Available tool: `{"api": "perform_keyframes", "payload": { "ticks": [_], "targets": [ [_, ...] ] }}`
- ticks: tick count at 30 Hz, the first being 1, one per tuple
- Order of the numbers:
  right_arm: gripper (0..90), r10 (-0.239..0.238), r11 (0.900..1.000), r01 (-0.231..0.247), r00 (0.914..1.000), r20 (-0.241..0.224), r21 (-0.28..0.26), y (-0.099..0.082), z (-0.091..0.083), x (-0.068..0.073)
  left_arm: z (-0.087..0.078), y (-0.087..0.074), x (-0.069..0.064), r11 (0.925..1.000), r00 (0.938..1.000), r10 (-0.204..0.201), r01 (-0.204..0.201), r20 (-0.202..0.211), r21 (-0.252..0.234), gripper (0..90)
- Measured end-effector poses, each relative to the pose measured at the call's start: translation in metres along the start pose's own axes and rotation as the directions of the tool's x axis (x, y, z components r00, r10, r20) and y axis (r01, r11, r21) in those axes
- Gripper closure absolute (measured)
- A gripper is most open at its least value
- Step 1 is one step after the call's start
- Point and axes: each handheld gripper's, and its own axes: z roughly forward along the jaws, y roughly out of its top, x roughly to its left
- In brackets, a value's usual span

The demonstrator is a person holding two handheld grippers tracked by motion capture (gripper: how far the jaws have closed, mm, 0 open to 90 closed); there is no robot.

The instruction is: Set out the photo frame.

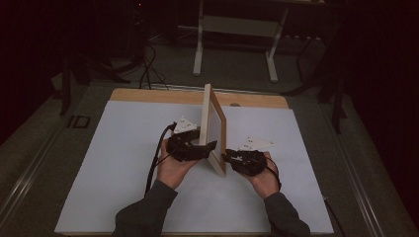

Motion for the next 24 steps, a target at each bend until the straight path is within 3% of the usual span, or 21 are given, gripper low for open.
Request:
{"api": "perform_keyframes", "payload": {
  "ticks": [24],
  "targets": [
    [72.3,0.006,1.0,-0.006,0.9999,0.01,0.008,-0.0046,-0.0031,-0.0041,0.007,-0.0063,-0.0072,0.9997,0.999,-0.022,0.022,-0.039,-0.01,44.3]
  ]
}}
